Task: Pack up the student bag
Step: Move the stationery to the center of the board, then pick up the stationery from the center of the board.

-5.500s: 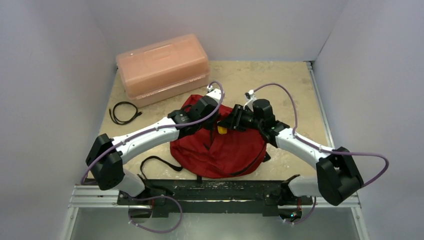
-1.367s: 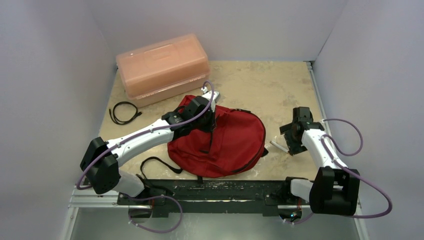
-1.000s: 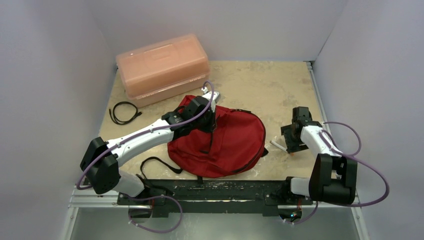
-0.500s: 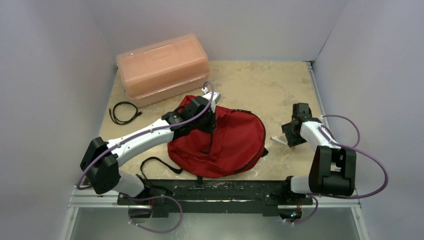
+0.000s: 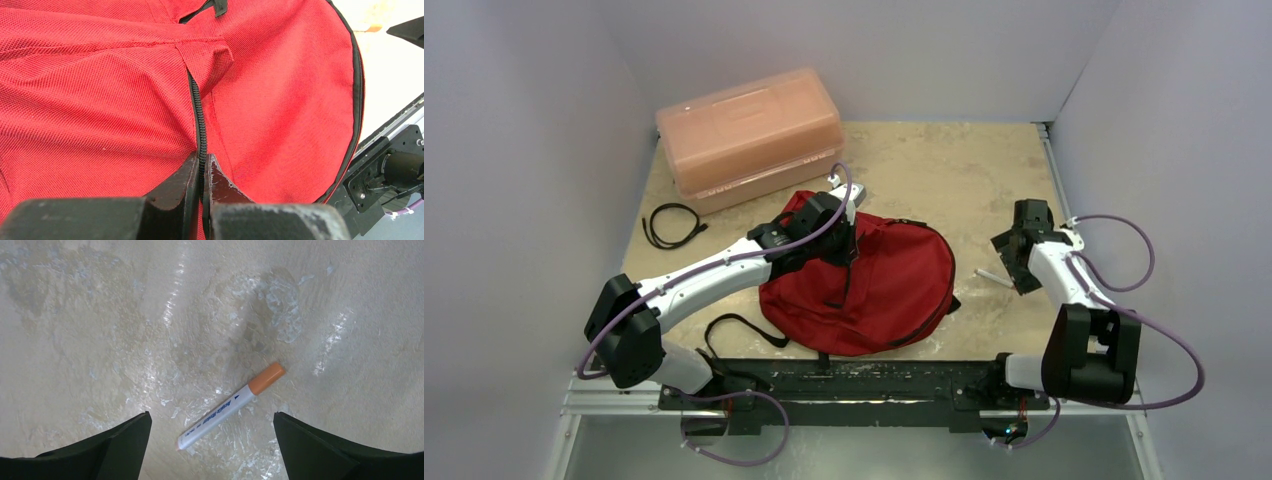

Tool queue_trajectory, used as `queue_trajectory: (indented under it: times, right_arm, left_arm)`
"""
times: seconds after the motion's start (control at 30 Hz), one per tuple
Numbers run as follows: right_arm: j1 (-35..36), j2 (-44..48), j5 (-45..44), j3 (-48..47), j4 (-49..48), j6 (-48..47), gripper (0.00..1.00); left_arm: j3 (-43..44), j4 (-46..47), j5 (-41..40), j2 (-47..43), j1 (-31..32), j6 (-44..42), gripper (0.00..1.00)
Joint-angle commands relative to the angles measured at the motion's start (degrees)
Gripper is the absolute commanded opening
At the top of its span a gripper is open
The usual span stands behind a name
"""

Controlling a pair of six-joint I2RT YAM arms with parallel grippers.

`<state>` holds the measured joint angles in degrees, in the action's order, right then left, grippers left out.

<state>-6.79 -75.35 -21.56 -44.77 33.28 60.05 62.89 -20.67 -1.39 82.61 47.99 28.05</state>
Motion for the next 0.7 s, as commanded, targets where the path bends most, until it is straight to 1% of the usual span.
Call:
queue_trajectory:
  times: [0.0,0.1,0.2,0.3,0.4,0.43,0.53,0.63,0.67]
  right_arm:
    - [-0.3,-0.1,-1.6,0.8,3.9,5.5,0.96]
    - [-1.5,-1.4,-0.6,1.6,2.0,7.5,0.91]
    - [-2.4,-4.7,1.2,1.2,1.1,8.2,0.87]
    - [-2.8,-8.4,2.1,0.9,-0.2,8.4,0.8]
    - [-2.9,-11.1,4.0,1.3,-1.9,8.4,0.76]
    - [-3.0,-11.7,4.4,1.6,-2.8,8.5,0.73]
    - [-3.0,-13.9,6.2,1.3,-3.3,8.6,0.59]
    - [-3.0,-15.6,5.7,0.0,-2.3,8.6,0.41]
    - [-3.0,-15.9,5.6,0.0,-2.7,8.6,0.37]
  left_arm:
    - [1.5,1.5,4.2,-1.0,0.4,0.8,0.0]
    - [1.4,1.0,3.7,-1.4,0.4,0.7,0.0]
    - [1.0,0.9,3.6,-2.1,0.4,1.1,0.0]
    - [0.8,1.4,3.6,-2.0,0.4,1.4,0.0]
    - [1.2,0.8,3.8,-1.8,0.4,1.5,0.0]
    - [1.1,1.1,3.9,-1.8,0.4,1.5,0.0]
    - [1.8,0.5,3.8,-1.3,0.4,1.3,0.0]
    - [2.1,0.6,3.8,-1.1,0.4,1.3,0.0]
    - [2.0,0.8,3.8,-1.0,0.4,1.2,0.0]
